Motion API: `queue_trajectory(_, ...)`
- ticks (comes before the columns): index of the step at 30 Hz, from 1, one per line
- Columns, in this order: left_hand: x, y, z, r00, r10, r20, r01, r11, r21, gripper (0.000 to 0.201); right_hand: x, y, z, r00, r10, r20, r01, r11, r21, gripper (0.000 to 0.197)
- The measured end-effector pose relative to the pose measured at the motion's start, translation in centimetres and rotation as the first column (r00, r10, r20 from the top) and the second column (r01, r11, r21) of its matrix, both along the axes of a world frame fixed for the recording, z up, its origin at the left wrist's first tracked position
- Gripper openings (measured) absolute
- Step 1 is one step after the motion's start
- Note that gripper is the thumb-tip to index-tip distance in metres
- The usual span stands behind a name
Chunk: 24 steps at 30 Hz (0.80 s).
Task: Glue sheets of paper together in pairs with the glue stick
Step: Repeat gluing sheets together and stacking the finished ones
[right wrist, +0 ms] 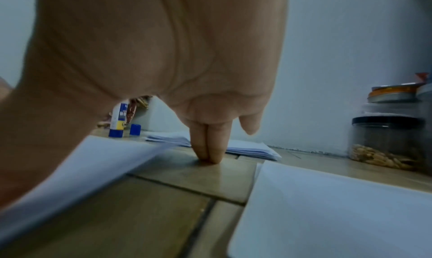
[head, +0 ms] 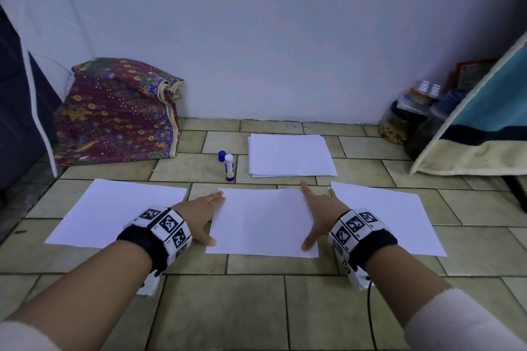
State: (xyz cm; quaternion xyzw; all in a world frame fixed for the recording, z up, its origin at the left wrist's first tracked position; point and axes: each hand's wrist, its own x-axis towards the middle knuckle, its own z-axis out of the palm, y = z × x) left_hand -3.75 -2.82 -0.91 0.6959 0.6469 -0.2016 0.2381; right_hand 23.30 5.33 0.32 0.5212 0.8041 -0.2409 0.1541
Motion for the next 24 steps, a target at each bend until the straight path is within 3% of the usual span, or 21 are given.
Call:
queue_trajectory(3, 0.0, 0.0, 0.0, 1.000, -0.003, 0.006, 0.003, 1.000, 0.002, 0.106, 0.7, 0.4, -0.1, 0.986, -0.030, -0.164, 0.018, 0.997, -0.077, 0.145)
queue_trajectory(5, -0.1, 0.0, -0.1, 1.000, 0.001, 0.009, -0.001, 1.000, 0.007, 0.106, 1.4, 0.6, 0.0, 0.926, -0.140, -0.350, 0.069, 0.976, -0.208, 0.140)
queue_trajectory(9, -0.1, -0.1, -0.2, 1.000, 0.001, 0.011, -0.001, 1.000, 0.003, 0.106, 2.2, -0.1, -0.4, 0.629, -0.449, -0.634, 0.260, 0.891, -0.372, 0.118)
queue_trajectory(12, -0.2, 0.0, -0.2, 1.000, -0.001, 0.012, 0.001, 1.000, 0.006, 0.106, 2.1, -0.9, -1.1, 0.510, -0.537, -0.672, 0.289, 0.843, -0.454, 0.088)
queue_trajectory(17, -0.1, 0.0, -0.1, 1.000, -0.006, 0.012, 0.006, 1.000, 0.003, 0.105, 1.4, -1.3, -1.9, 0.518, -0.521, -0.678, 0.311, 0.853, -0.418, 0.037)
queue_trajectory(24, -0.5, 0.1, -0.4, 0.997, 0.019, 0.081, -0.018, 1.000, -0.004, 0.107, 1.3, -0.8, -3.4, 0.644, -0.465, -0.607, 0.306, 0.884, -0.353, 0.044)
